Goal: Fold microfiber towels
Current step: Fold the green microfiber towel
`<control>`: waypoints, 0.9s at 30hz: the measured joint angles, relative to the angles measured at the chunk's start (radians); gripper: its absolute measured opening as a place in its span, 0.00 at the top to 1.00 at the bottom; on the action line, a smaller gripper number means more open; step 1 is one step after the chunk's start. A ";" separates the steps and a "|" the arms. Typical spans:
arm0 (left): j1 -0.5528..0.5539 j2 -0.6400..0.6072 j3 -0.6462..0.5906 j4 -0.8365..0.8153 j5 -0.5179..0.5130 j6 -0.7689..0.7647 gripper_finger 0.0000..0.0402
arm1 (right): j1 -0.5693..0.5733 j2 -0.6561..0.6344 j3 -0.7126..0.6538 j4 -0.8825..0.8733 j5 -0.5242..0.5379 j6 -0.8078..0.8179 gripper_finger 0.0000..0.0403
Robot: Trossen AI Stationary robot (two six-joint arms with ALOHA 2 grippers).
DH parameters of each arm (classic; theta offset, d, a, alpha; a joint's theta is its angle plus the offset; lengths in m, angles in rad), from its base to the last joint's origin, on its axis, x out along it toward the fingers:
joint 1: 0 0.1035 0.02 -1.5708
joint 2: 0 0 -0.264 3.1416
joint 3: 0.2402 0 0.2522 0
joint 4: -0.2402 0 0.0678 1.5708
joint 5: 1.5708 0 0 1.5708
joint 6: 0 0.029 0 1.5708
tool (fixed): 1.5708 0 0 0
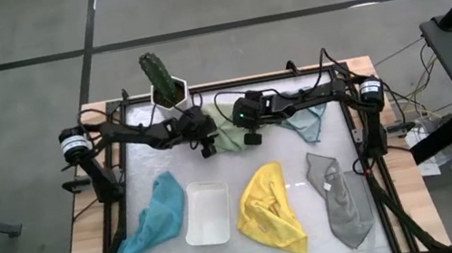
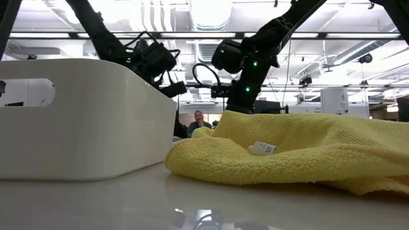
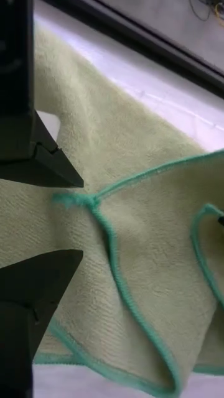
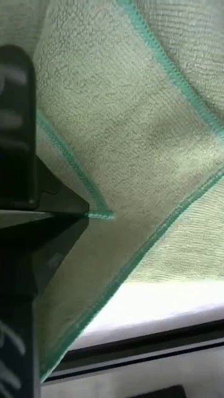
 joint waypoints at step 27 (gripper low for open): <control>0.002 0.036 0.001 0.112 -0.001 0.091 0.99 | 0.002 -0.090 -0.001 0.050 -0.384 -0.195 0.98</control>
